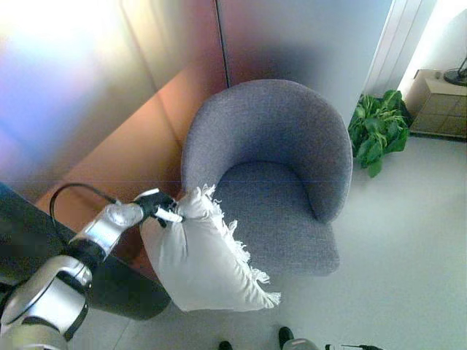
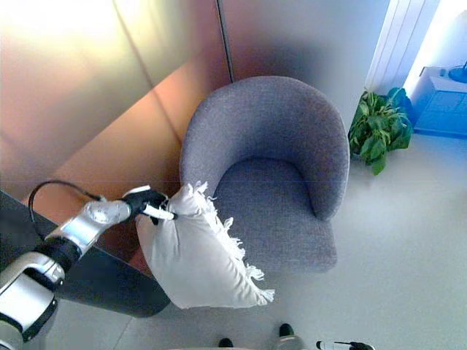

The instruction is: Pick up the pillow and put it on the sofa.

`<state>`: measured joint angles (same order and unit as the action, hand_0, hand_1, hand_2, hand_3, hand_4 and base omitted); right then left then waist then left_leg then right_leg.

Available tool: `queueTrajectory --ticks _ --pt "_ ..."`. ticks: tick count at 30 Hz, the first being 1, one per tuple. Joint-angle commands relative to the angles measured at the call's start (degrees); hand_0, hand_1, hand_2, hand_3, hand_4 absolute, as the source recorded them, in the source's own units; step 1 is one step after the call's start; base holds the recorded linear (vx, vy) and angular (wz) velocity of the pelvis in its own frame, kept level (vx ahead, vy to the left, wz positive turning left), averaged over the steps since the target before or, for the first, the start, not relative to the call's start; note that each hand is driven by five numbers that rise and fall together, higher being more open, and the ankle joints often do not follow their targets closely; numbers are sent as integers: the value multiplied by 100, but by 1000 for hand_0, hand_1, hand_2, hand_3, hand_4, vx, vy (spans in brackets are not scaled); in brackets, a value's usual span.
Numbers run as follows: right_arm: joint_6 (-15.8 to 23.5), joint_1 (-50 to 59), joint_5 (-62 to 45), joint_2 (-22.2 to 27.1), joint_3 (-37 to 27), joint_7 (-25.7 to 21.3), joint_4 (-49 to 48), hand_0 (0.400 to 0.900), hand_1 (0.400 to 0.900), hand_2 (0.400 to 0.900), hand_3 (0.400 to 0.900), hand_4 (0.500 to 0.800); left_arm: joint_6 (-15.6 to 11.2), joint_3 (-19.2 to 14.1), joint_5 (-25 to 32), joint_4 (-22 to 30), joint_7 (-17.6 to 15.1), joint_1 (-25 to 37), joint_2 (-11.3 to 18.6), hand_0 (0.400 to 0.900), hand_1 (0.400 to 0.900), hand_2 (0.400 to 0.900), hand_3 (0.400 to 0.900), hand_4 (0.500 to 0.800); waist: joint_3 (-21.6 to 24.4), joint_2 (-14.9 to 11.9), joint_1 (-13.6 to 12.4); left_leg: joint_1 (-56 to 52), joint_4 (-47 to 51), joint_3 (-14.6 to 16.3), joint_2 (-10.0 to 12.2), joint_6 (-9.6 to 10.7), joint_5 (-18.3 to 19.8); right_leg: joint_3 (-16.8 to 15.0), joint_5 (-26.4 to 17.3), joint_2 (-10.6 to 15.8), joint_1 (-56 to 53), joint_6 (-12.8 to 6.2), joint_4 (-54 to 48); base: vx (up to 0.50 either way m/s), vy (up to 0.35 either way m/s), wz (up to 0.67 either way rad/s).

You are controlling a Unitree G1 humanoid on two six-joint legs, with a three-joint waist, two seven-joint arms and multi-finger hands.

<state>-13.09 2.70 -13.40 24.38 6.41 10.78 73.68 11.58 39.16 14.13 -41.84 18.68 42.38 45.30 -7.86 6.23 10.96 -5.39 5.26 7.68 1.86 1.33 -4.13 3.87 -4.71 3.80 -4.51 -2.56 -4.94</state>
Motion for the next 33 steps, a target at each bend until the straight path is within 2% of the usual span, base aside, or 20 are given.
queueTrajectory --ticks 1,9,17,23,24,25,29,33 --pt "-52 -50 -212 269 89 5 295 900 900 900 900 800 -164 -310 124 -334 -313 2176 467 400 400 400 400 500 551 95 166 -378 -154 448 -427 102 684 -43 232 -40 -16 -477 142 11 -57 -16" --pt "-88 -116 -440 152 77 -35 307 900 900 900 900 800 122 -15 7 -642 -771 2975 218 400 400 400 400 500 599 227 431 -405 -164 663 -392 124 675 -195 202 -105 47 -508 125 20 -50 -16" --pt "-154 -249 -666 29 12 -121 310 900 900 900 900 800 263 21 80 -667 -1149 3111 -118 400 400 400 400 500 655 356 680 -406 -186 838 -366 141 682 -373 178 -159 122 -532 107 42 -53 -15" --pt "-160 -350 -650 9 -62 -96 370 900 900 900 900 800 515 -96 239 -788 -1277 3078 -256 400 400 400 400 500 670 377 783 -385 -233 908 -323 140 699 -474 161 -213 190 -536 108 46 -55 -13" --pt "-147 -371 -640 6 -56 -100 376 900 900 900 900 800 502 -117 261 -840 -1277 3051 -259 476 476 476 476 546 669 380 798 -377 -233 908 -319 137 699 -494 164 -215 202 -538 112 29 -27 -7" --pt "-142 -393 -627 17 -56 -91 370 900 900 900 900 800 507 -140 302 -887 -1260 3030 -249 900 900 900 900 800 668 379 809 -370 -240 922 -317 135 700 -493 164 -223 209 -531 112 28 -19 -5" --pt "-30 -479 -535 5 -56 -38 394 900 900 900 900 800 394 -247 363 -928 -1362 2923 -224 900 900 900 900 800 681 370 819 -355 -232 913 -310 131 696 -508 171 -235 220 -532 107 7 -4 -1" --pt "70 -513 -436 -11 -9 31 373 900 900 900 900 800 483 -294 457 -890 -1387 2899 -135 900 900 900 900 800 700 334 778 -318 -234 901 -295 132 691 -465 174 -228 242 -533 108 -18 -23 5"
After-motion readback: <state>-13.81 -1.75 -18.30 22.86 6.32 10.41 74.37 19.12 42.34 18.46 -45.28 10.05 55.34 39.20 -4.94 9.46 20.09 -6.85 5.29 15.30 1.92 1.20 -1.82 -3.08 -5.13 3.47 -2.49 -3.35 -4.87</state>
